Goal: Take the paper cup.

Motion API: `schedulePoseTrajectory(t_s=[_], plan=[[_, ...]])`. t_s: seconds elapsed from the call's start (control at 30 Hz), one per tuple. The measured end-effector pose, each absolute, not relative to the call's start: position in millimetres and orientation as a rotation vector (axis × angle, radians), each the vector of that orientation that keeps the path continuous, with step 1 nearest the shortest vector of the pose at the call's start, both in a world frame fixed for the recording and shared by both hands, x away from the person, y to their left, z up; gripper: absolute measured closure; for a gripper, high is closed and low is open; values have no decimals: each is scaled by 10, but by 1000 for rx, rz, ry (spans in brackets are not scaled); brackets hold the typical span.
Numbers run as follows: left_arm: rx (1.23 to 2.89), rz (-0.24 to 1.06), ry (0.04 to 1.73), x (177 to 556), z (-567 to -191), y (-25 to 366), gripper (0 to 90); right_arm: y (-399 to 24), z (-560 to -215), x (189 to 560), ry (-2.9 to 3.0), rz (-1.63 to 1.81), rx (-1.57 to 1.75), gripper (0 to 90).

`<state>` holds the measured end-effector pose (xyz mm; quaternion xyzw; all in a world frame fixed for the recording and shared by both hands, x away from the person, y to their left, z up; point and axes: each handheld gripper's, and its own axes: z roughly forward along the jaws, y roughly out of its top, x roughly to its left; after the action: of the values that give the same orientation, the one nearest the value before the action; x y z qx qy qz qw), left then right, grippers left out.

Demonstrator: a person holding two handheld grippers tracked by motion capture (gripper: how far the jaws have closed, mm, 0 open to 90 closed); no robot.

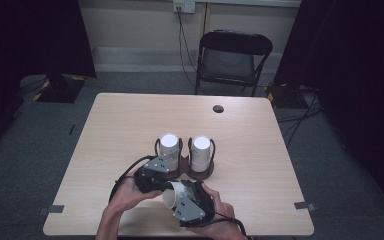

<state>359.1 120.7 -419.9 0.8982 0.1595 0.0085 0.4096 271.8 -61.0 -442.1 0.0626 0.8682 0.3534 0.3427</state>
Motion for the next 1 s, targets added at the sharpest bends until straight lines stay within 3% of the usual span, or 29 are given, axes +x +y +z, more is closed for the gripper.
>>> schedulePoseTrajectory(t_s=[0.63, 1.0], plan=[[2205, -33, 446, 3597, -4208, 1121, 874, -511, -4460, 2765, 2206, 928, 197, 216], [2196, -3, 463, 3565, -4185, 1141, 859, -511, -4430, 2760, 2184, 982, 219, 235]])
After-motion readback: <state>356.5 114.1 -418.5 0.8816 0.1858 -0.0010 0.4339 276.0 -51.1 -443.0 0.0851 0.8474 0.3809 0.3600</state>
